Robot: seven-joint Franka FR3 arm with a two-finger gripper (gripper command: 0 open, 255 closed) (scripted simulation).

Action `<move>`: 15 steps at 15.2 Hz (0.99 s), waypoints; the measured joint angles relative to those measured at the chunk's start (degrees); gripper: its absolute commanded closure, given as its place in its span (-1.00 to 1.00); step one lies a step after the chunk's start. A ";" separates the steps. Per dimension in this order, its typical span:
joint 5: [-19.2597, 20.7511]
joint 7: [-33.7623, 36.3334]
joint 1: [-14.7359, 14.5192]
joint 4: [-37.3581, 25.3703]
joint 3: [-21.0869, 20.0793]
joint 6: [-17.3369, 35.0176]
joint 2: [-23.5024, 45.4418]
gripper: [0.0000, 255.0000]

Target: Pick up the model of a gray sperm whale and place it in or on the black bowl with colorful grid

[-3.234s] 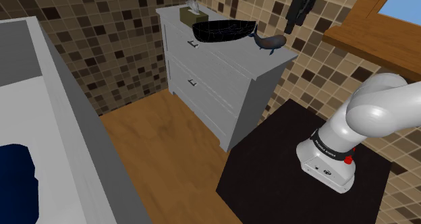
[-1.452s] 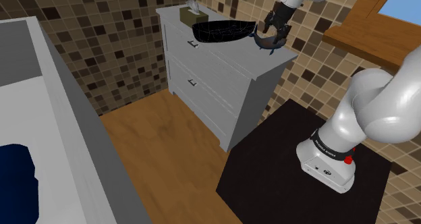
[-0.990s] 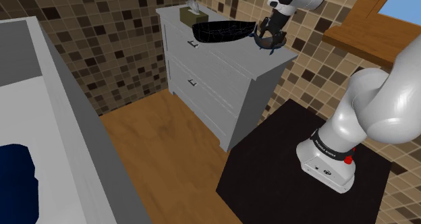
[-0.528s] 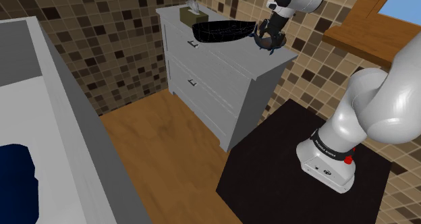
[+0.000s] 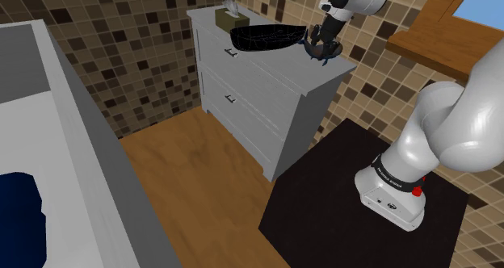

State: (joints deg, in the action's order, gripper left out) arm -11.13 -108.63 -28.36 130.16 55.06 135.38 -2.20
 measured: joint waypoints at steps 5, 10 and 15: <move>1.22 0.98 0.12 -0.41 -0.13 -0.84 -0.91 1.00; 5.09 4.13 0.63 -2.05 -0.98 -4.04 -4.00 1.00; 8.13 6.80 1.24 -4.14 -2.20 -7.65 -6.71 1.00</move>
State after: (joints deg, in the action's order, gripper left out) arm -2.99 -101.84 -27.12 126.02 52.87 127.72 -8.91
